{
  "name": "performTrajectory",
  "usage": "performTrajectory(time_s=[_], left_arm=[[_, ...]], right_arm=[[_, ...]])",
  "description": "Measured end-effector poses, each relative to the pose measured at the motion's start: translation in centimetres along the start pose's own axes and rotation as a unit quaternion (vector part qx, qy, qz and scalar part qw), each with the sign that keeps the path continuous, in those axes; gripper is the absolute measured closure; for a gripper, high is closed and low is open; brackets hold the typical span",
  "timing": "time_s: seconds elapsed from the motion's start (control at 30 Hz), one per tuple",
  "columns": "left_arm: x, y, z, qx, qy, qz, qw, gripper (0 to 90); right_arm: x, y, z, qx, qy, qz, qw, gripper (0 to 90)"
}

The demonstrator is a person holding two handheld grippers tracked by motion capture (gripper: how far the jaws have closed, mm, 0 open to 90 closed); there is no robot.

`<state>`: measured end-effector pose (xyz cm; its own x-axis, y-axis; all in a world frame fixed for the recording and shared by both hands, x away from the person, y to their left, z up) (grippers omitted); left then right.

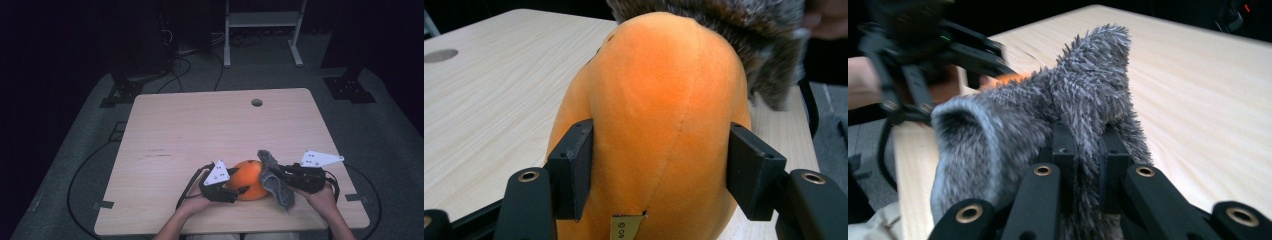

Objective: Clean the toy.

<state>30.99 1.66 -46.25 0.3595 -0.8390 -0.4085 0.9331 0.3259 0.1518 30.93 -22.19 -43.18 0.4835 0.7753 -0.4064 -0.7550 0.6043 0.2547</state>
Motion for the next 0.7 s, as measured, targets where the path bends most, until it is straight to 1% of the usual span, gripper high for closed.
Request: performTrajectory(time_s=[0.03,0.07,0.1,0.13,0.17,0.23,0.3,0.37,0.4,0.47,0.5,0.53,0.57,0.6,0.63,0.7], left_arm=[[0.0,0.1,0.0,-0.005,-0.001,0.001,1.0000,35.5],[0.0,0.1,0.0,-0.006,0.000,0.002,1.0000,35.5],[0.0,0.2,0.0,-0.008,0.000,0.005,1.0000,35.5],[0.0,0.2,0.0,-0.010,-0.001,0.006,0.9999,35.5],[0.1,0.3,0.0,-0.011,-0.001,0.006,0.9999,35.5],[0.1,0.4,0.0,-0.020,-0.004,0.007,0.9998,35.5],[0.1,0.7,-0.2,-0.044,-0.009,0.007,0.9990,35.5],[0.1,0.8,-0.2,-0.053,-0.013,0.008,0.9985,35.5],[0.1,0.9,-0.2,-0.059,-0.013,0.009,0.9981,35.5],[0.1,1.0,-0.2,-0.066,-0.014,0.009,0.9977,35.5],[0.1,1.1,-0.2,-0.071,-0.015,0.008,0.9974,35.4],[0.1,1.2,-0.2,-0.077,-0.017,0.009,0.9968,35.4],[0.1,1.3,-0.2,-0.085,-0.020,0.010,0.9961,35.2],[0.1,1.4,-0.3,-0.091,-0.021,0.012,0.9956,35.1],[0.1,1.5,-0.3,-0.092,-0.021,0.013,0.9954,35.0],[0.2,1.3,-0.3,-0.087,-0.020,0.016,0.9959,35.0]], right_arm=[[-0.1,-0.4,-0.3,0.010,0.003,-0.004,0.9999,81.2],[-0.3,-0.5,-0.3,0.009,0.003,-0.009,0.9999,81.2],[-0.4,-0.3,-0.1,0.006,-0.002,-0.008,1.0000,81.2],[-0.5,0.2,0.3,0.003,-0.012,0.001,0.9999,81.2],[-0.6,0.8,0.7,-0.005,-0.020,0.013,0.9997,81.2],[-0.1,2.1,1.3,-0.028,-0.020,0.021,0.9992,81.2],[0.6,2.6,1.2,-0.045,-0.009,0.019,0.9988,81.1],[0.8,2.0,0.8,-0.032,-0.012,0.022,0.9992,81.1],[0.7,1.6,0.6,-0.024,-0.010,0.019,0.9995,81.1],[0.5,0.5,0.1,-0.010,-0.007,0.006,0.9999,81.2],[0.3,0.1,-0.2,-0.005,-0.002,-0.005,1.0000,81.2],[0.2,-0.2,-0.4,-0.004,0.005,-0.017,0.9998,81.1],[0.0,-0.4,-0.5,0.000,0.008,-0.024,0.9997,81.2],[-0.2,-0.5,-0.3,0.005,0.003,-0.022,0.9997,81.1],[-0.3,-0.2,0.0,0.007,-0.005,-0.016,0.9998,81.2],[-0.2,0.9,0.8,-0.007,-0.017,-0.001,0.9998,81.1]])
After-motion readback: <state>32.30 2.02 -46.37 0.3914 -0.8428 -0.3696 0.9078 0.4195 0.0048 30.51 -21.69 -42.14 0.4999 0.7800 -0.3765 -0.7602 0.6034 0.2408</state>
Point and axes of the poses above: each handheld gripper's, and its own axes: x roughly forward along the jaws, z roughly out of its top, y roughly to its left, the point moved 4 cm from there along x, roughly forward along the jaws, and after that the axes turned 9 degrees about x, right-handed, at the moved point
